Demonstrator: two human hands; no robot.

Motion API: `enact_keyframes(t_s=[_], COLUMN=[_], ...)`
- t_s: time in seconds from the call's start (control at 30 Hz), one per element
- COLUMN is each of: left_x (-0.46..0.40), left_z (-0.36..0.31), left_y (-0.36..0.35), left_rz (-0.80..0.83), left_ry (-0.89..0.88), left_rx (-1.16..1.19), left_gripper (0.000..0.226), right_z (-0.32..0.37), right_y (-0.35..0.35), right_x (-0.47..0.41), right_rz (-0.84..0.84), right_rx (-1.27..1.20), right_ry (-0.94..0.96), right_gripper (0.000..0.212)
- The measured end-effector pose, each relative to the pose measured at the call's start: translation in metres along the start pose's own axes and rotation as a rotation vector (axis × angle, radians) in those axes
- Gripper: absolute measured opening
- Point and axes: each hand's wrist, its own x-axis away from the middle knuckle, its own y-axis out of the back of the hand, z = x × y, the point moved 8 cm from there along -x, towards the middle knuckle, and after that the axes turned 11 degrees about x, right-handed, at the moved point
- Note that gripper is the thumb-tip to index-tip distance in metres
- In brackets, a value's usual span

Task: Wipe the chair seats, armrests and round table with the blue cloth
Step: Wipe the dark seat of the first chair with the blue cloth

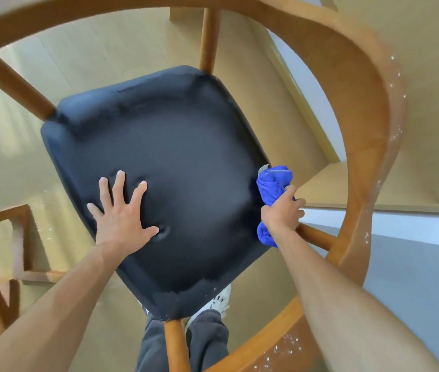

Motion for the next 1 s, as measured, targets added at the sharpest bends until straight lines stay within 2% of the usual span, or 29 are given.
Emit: enact_keyframes(t_s=[0.13,0.3,0.4,0.5,0.6,0.7,0.77,0.83,0.9,1.0], left_x=[0.001,0.002,0.002,0.000,-0.001,0.000,0.002,0.004,0.006,0.006], left_z=[-0.002,-0.003,-0.003,-0.002,-0.002,-0.002,-0.002,-0.001,-0.001,-0.001], left_y=[0.000,0.003,0.003,0.003,0.001,0.000,0.001,0.005,0.008,0.010], left_rz=[0.009,0.025,0.009,-0.003,-0.002,0.005,0.008,0.015,0.024,0.028], left_ry=[0.007,0.020,0.007,-0.008,-0.019,-0.016,-0.025,-0.037,-0.051,-0.049], left_rx=[0.005,-0.002,0.009,0.003,0.002,-0.007,-0.012,-0.016,-0.020,-0.006], left_gripper=[0.104,0.104,0.104,0.104,0.103,0.102,0.103,0.103,0.104,0.104], right_z=[-0.004,0.004,-0.002,-0.008,-0.014,-0.006,-0.001,0.010,0.027,0.059], right_y=[-0.039,-0.074,-0.049,-0.015,-0.008,-0.032,-0.065,-0.099,-0.128,-0.160], right_x=[0.063,0.126,0.100,0.042,0.014,0.045,0.090,0.146,0.198,0.263], right_rz=[0.069,0.240,0.139,0.002,0.017,0.055,0.150,0.274,0.379,0.553], right_rx=[-0.021,0.023,0.034,0.085,0.043,0.036,0.036,0.056,0.110,0.287], right_ry=[-0.052,0.189,0.256,0.167,-0.033,-0.064,-0.036,0.020,0.159,0.587], right_gripper=[0.057,0.048,0.047,0.051,0.055,0.061,0.066,0.066,0.065,0.066])
